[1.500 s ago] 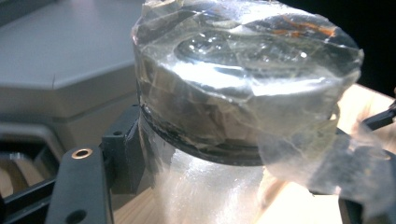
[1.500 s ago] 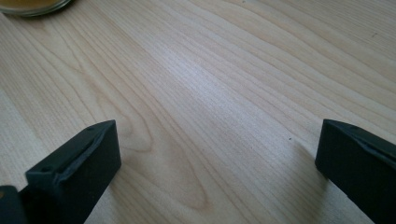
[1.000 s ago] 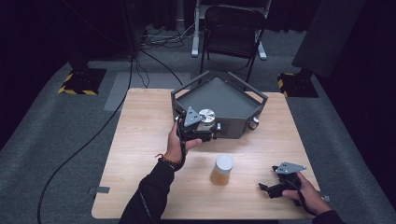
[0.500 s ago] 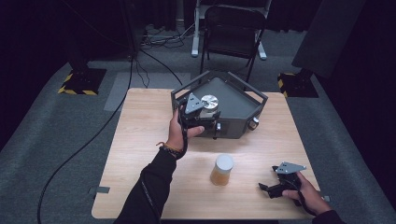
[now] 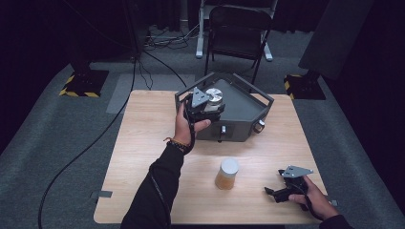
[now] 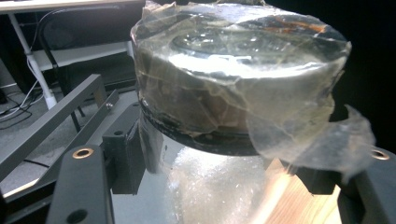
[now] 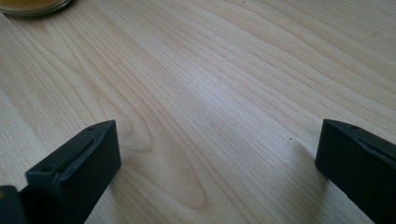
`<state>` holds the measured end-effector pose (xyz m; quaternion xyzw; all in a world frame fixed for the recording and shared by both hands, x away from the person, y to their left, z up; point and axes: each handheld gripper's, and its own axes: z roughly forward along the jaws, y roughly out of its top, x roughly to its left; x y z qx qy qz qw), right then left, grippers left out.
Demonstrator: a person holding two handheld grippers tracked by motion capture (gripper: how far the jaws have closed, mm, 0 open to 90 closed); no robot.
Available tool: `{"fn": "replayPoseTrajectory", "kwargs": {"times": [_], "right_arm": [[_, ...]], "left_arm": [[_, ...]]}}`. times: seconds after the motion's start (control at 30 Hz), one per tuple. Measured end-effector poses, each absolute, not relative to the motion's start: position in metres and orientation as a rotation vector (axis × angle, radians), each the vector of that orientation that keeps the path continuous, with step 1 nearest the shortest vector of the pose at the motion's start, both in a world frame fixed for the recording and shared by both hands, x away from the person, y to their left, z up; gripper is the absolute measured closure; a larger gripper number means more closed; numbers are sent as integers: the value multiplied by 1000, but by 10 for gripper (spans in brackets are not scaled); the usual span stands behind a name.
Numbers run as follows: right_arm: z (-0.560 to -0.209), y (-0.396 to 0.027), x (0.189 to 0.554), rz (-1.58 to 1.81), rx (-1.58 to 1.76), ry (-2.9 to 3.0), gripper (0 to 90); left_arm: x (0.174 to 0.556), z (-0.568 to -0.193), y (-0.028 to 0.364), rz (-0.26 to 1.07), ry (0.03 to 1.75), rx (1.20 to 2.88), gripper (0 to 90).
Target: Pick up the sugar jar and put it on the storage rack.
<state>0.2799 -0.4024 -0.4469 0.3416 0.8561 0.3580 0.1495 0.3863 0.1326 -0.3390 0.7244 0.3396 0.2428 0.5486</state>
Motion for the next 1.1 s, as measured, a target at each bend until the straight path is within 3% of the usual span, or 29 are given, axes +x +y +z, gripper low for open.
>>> {"fn": "replayPoseTrajectory", "kwargs": {"times": [1.1], "right_arm": [[-447,-403,280,1030,980,2461,0]], "left_arm": [[428,-351,106,674,972,1782,304]]}}
